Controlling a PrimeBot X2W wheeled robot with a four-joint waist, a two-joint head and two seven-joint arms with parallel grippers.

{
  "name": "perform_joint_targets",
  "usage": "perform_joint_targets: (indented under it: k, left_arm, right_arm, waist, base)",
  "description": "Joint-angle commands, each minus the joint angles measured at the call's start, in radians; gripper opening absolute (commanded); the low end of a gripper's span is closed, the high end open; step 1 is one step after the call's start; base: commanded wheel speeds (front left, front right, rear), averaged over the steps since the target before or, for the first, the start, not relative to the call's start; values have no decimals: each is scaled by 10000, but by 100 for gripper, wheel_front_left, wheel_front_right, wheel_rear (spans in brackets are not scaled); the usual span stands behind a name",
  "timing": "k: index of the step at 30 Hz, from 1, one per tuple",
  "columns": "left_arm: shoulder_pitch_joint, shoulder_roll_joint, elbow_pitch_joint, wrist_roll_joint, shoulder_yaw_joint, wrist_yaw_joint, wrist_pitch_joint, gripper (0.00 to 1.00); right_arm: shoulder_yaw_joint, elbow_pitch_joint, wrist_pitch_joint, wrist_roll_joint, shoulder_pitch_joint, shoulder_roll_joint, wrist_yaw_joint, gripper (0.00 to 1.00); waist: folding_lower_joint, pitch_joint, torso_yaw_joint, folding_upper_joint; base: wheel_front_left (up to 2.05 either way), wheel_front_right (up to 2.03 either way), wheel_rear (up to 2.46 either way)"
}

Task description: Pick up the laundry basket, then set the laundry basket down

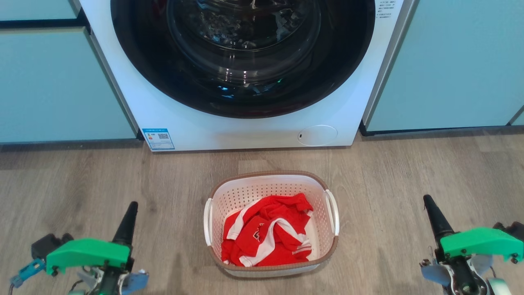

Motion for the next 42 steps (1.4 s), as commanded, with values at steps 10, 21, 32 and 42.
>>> perform_joint_targets:
  k: [10,21,32,42]
  left_arm:
    - [-876,-153,-82,-1183,854,-437,295,0]
    - [-1051,-332,73,-2146,1262,-760,535,0]
    - [-1196,-487,202,-2935,1610,-1028,741,0]
    - [-1198,-507,203,-2912,1638,-1028,763,0]
  right_arm:
    - [1,-155,266,1478,-751,-186,-16,0]
    - [-103,-35,485,2677,-892,-184,-21,0]
    - [-204,66,678,3659,-1010,-173,-25,0]
    - [-244,68,710,3625,-1013,-145,-25,0]
  waist:
    - [0,17,15,0]
    - [0,32,29,0]
    - [0,45,41,0]
    - [0,44,41,0]
  base:
    - [0,0,0]
    - [0,0,0]
    - [0,0,0]
    - [0,0,0]
